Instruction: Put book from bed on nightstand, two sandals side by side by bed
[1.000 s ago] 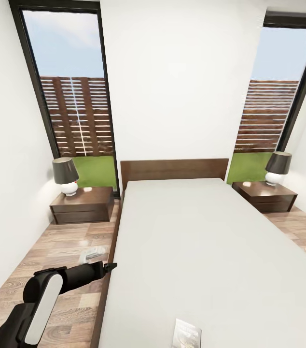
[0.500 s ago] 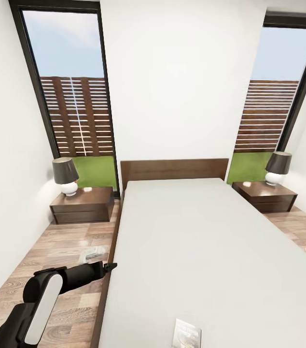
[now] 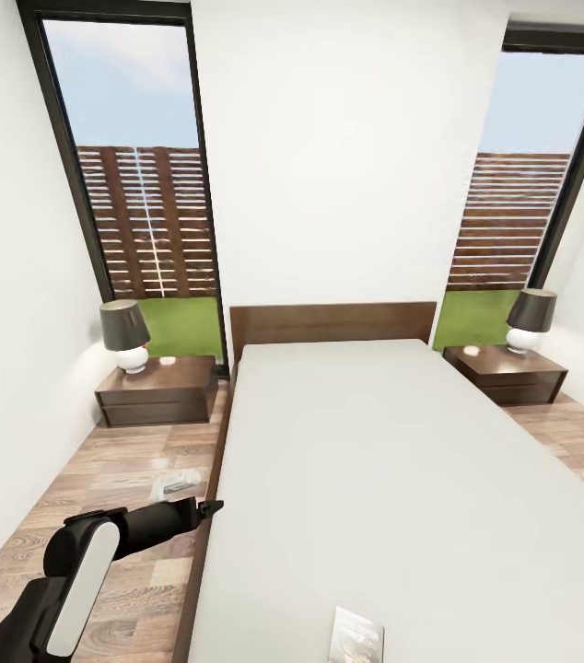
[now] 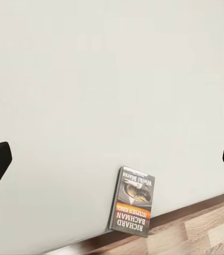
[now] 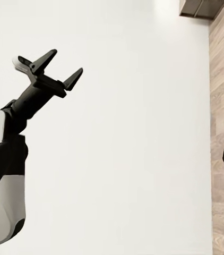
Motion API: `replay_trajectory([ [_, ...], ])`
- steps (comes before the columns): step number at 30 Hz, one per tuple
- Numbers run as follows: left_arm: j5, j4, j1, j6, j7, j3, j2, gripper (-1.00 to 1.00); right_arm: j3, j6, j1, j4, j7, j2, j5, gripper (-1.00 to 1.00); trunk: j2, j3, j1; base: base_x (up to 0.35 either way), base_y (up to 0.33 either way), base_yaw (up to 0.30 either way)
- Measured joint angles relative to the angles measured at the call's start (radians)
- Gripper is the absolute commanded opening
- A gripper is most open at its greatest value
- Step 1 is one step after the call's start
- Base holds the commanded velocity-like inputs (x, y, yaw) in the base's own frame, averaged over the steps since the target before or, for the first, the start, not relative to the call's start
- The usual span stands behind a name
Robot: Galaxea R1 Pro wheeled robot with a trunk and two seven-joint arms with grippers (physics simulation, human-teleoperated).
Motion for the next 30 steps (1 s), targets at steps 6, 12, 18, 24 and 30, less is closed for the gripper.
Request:
replay_trajectory([
  [6, 0.001, -0.003, 0.0, 0.0, -0.001, 0.002, 0.0, 1.0, 0.001, -0.029, 0.0, -0.005, 0.0, 0.0, 0.0, 1.0, -0.035, -0.016, 0.019, 0.0, 0.0, 0.0],
  [12, 0.001, -0.012, 0.0, 0.0, -0.013, 0.004, -0.001, 1.0, 0.001, -0.038, 0.0, -0.006, 0.0, 0.0, 0.0, 1.0, -0.077, -0.035, 0.042, 0.0, 0.0, 0.0],
  [18, 0.001, -0.018, -0.001, 0.0, -0.043, 0.007, 0.001, 1.0, 0.0, -0.041, 0.0, -0.003, 0.0, -0.001, 0.001, 1.0, -0.119, -0.053, 0.065, 0.0, 0.0, 0.0],
  [24, 0.001, -0.029, -0.005, 0.0, -0.073, 0.009, 0.002, 1.0, -0.003, -0.041, 0.0, 0.001, 0.0, -0.007, 0.0, 1.0, -0.161, -0.072, 0.088, 0.0, 0.0, 0.0],
  [30, 0.001, -0.032, -0.037, 0.0, -0.09, 0.012, 0.008, 1.0, -0.004, -0.042, 0.0, 0.006, 0.0, -0.009, 0.001, 1.0, -0.203, -0.091, 0.111, 0.0, 0.0, 0.0],
])
